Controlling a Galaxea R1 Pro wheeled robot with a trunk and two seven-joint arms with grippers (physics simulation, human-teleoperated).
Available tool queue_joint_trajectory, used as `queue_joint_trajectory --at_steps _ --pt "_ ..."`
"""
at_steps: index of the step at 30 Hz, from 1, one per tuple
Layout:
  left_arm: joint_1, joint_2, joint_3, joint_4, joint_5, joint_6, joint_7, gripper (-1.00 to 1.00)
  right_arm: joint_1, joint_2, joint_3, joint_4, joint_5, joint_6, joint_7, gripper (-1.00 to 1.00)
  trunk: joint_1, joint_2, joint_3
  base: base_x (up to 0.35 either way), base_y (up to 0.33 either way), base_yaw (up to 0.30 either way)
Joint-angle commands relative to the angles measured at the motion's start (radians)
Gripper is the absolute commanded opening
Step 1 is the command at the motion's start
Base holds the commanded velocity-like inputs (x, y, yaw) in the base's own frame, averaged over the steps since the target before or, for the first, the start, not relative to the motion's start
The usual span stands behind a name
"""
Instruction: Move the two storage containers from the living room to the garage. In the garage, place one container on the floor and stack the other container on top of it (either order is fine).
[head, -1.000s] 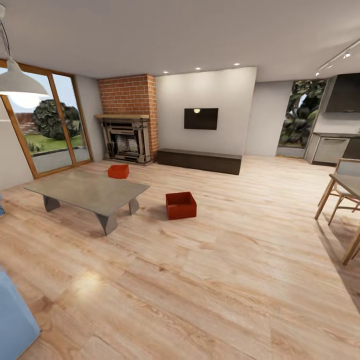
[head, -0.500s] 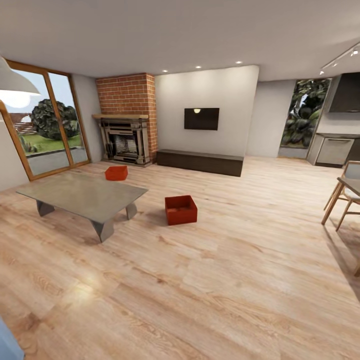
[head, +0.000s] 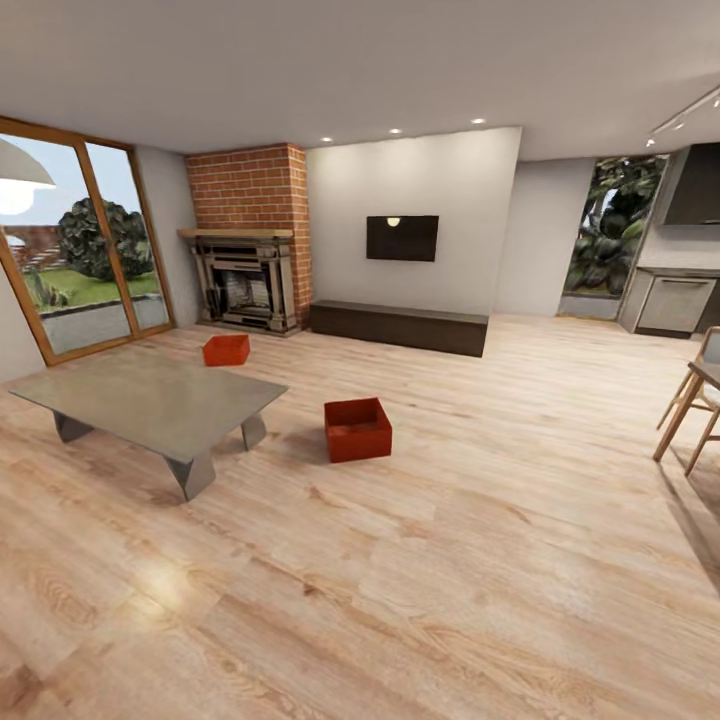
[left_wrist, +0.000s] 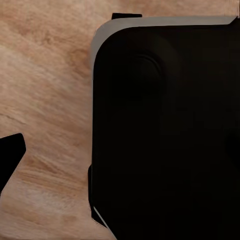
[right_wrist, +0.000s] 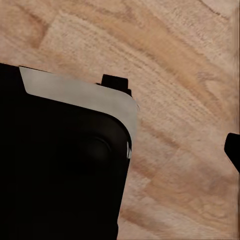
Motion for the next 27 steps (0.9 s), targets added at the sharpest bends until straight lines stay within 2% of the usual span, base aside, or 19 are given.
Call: queue_joint_trajectory --at_steps 1,14,27 --pt "0.0 0.0 0.002 -0.001 0.002 -0.001 0.002 1.0 0.0 0.001 0.009 0.002 -0.01 -0.004 0.006 1.0 0.001 0.0 -0.001 0.318 -0.094 -0.018" --pt "0.0 0.0 0.002 -0.001 0.002 -0.001 0.002 1.0 -0.001 0.001 0.009 0.002 -0.01 -0.004 0.006 1.0 0.001 0.0 -0.001 0.318 -0.094 -0.163" --pt "0.0 0.0 0.002 -0.001 0.002 -0.001 0.002 1.0 0.0 0.001 0.009 0.002 -0.01 -0.004 0.005 1.0 0.001 0.0 -0.001 0.318 -0.094 -0.015"
